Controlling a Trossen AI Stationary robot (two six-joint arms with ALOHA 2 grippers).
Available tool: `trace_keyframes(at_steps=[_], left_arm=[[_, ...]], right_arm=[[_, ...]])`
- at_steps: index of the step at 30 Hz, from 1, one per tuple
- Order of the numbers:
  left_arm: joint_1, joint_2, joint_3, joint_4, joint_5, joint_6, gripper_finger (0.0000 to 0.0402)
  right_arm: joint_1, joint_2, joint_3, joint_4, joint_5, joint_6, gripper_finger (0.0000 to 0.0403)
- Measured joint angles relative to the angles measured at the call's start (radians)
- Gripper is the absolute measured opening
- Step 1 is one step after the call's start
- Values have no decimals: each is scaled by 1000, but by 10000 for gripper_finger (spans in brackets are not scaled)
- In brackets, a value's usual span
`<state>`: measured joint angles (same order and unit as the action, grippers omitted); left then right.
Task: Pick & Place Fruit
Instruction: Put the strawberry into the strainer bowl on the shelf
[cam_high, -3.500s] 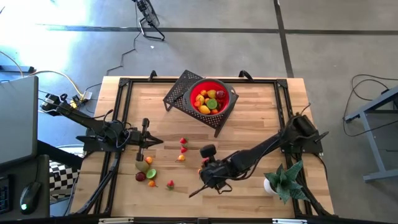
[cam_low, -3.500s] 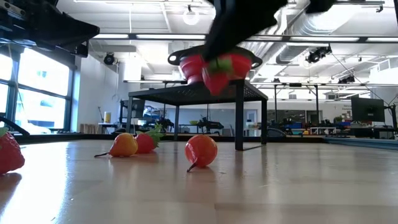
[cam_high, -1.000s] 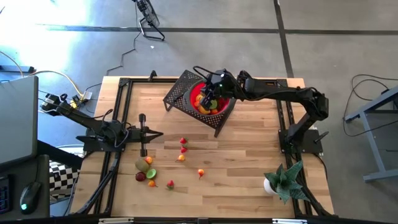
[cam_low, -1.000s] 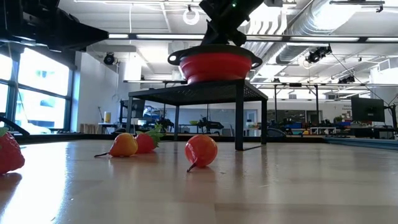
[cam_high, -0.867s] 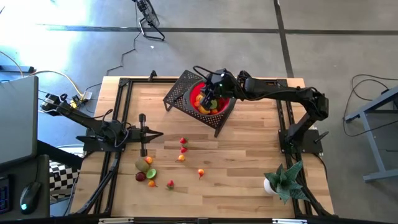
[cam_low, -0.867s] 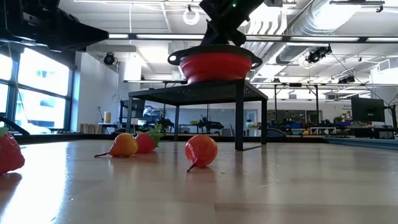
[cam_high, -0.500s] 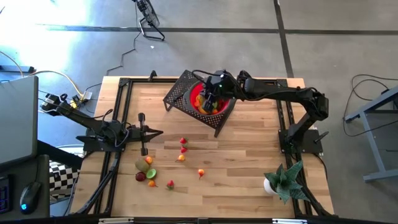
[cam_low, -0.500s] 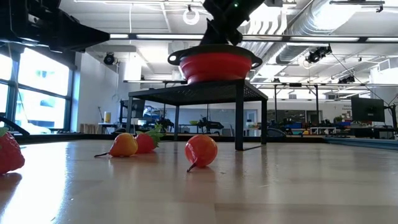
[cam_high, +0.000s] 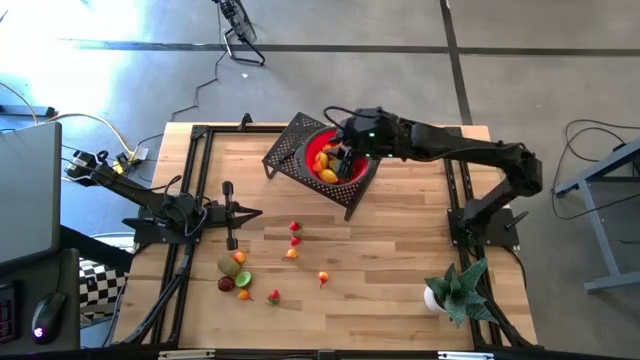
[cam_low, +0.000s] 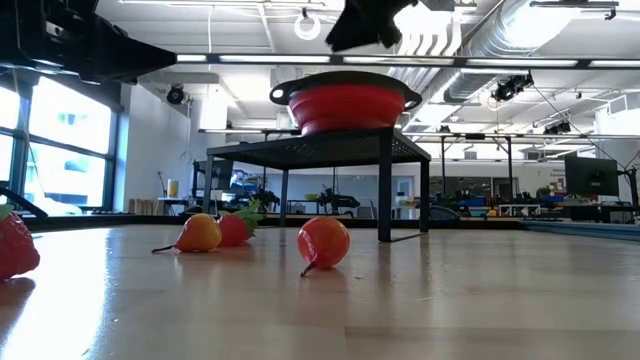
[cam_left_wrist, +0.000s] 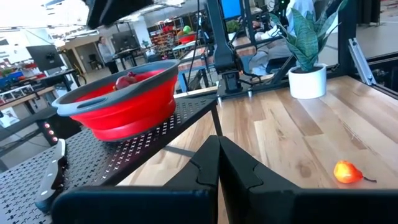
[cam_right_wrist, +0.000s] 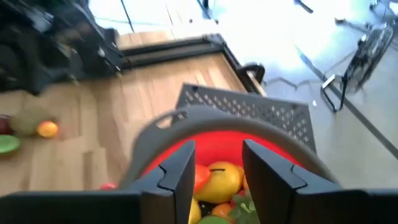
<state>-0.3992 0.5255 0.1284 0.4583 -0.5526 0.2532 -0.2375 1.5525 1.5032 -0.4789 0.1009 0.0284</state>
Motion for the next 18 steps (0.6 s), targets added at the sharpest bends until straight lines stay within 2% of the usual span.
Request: trace_keyframes(at_steps=[8,15,18], left_arm=[[0,0,0,-4,0,-26,0],[0,0,0,-4,1,-38,0],[0,0,0,-4,1,-72,0]], right_arm=[[31,-110,1,-94,-6,3,99],[31,-118,-1,-271,-10,96,82],[54,-112,-28,-244,31,107,70]])
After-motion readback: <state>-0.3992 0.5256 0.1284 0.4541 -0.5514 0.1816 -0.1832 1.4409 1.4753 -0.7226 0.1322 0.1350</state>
